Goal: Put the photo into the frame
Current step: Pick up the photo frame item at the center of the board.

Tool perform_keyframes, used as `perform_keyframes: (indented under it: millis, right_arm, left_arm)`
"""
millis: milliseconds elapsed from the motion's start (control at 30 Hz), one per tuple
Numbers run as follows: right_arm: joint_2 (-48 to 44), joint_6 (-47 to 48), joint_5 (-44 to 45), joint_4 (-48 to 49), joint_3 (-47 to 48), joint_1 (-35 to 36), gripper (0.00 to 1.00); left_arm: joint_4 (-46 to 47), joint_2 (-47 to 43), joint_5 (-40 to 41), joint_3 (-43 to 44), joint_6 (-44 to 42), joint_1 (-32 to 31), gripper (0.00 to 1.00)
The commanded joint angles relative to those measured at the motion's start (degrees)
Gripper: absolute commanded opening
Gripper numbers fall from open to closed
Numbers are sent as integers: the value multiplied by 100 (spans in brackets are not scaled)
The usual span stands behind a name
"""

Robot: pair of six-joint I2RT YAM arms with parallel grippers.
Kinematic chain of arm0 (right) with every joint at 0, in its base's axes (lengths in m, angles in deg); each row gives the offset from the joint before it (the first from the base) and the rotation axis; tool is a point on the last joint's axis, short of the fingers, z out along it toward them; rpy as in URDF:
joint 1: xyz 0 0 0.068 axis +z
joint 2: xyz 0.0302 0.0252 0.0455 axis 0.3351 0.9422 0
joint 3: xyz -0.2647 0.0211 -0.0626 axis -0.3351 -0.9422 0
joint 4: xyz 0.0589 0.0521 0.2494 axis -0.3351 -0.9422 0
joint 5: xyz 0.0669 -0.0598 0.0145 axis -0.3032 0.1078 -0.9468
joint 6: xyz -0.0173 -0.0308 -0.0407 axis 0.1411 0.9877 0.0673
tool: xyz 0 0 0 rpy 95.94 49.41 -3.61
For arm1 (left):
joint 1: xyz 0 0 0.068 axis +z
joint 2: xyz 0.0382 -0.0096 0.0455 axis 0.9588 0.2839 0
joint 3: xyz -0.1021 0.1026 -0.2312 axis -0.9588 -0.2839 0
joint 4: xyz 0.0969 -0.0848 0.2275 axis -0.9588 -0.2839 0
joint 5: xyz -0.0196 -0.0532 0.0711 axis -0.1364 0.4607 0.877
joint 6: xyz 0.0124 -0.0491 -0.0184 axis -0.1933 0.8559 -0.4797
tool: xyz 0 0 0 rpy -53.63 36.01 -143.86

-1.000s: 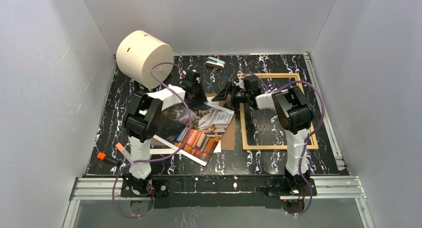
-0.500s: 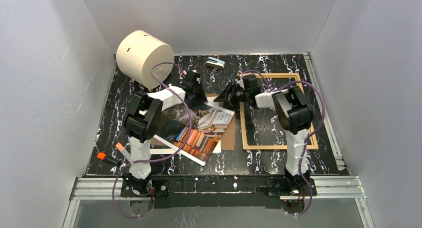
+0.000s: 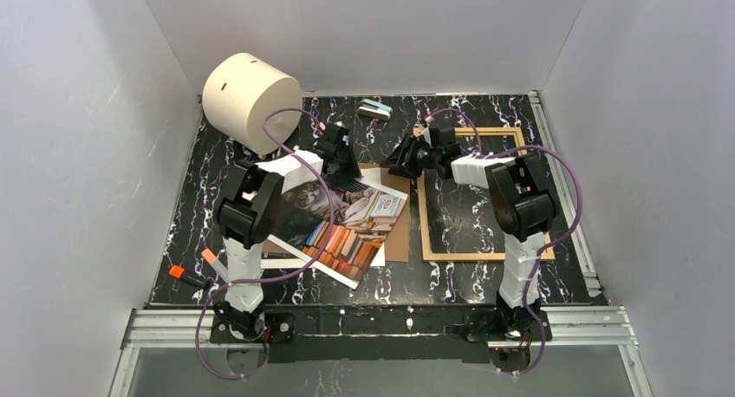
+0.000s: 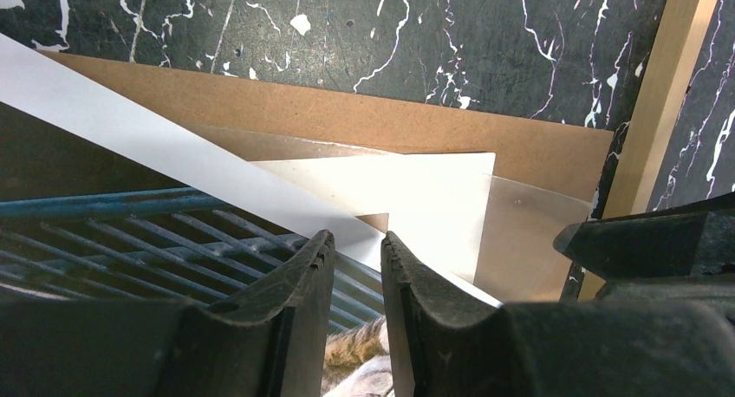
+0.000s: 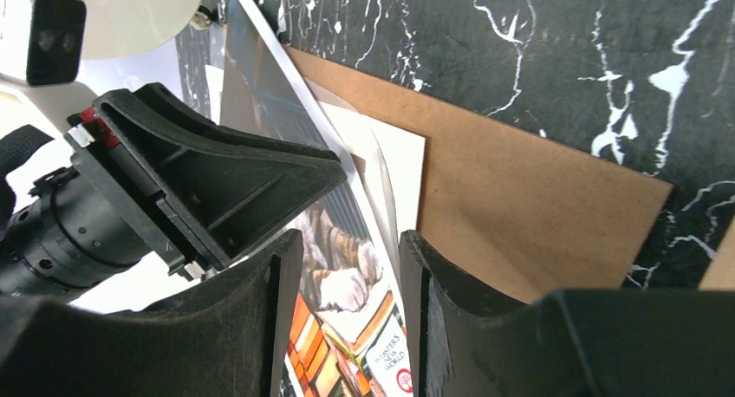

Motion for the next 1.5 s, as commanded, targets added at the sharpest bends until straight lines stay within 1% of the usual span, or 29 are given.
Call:
perform_keyframes:
  millis: [0,233,300,333,500,633,667,800,933,1000,1200,1300,1367,1467]
  right_arm:
    - [136,-47,-599,340,238,-7,53]
    - [480,41,-991,432,301,41,52]
    - [568,103,-1008,353,377,66,49]
    - [602,123,-1006,341,398,76,46]
    - [630,185,-929,389,462,99,23]
    - [471,250,-774,403,503,103,4]
    - [392,271,-716,389,492,103,1]
    - [-98,427,-509,224,401,107,1]
    - [-801,821,-334,-308,386,106,1]
    - [-1125,1023,-243,-637,365,105,1]
    - [-2070,1539,67,-1600,314,100,1]
    - [-2400,1859,80,-2093,460,115,1]
    - [-2598,2101,90,-2385,598,116,1]
    - [-2839,2447,84,-2672,806,123,1]
  left_arm:
    - [-1551,1037,319,-620,-247,-134,27]
    - [-1546,1037,284,-605,-229,-134,27]
    - [-1544,1030,284,-610,-233,-134,27]
    - [-1549,1024,284,-613,-230,-134,27]
    - [-1547,915,316,-616,-227,-134,27]
    - [-1560,595,440,-650,-226,-134,27]
    - [-1601,484,485,-649,-228,-134,28]
    - [-1793,-186,779,-661,-159,-126,32]
    - [-2011,-934,1212,-863,-37,-121,44]
    - [-2053,-1345,1383,-1054,20,-104,48]
    - [-2119,-2373,1539,-1448,208,0,61]
    - [-2185,-2789,1704,-1539,274,45,70]
    - [-2219,-2987,1840,-1669,317,78,73]
    - [-2226,-3149,2076,-1924,466,160,74]
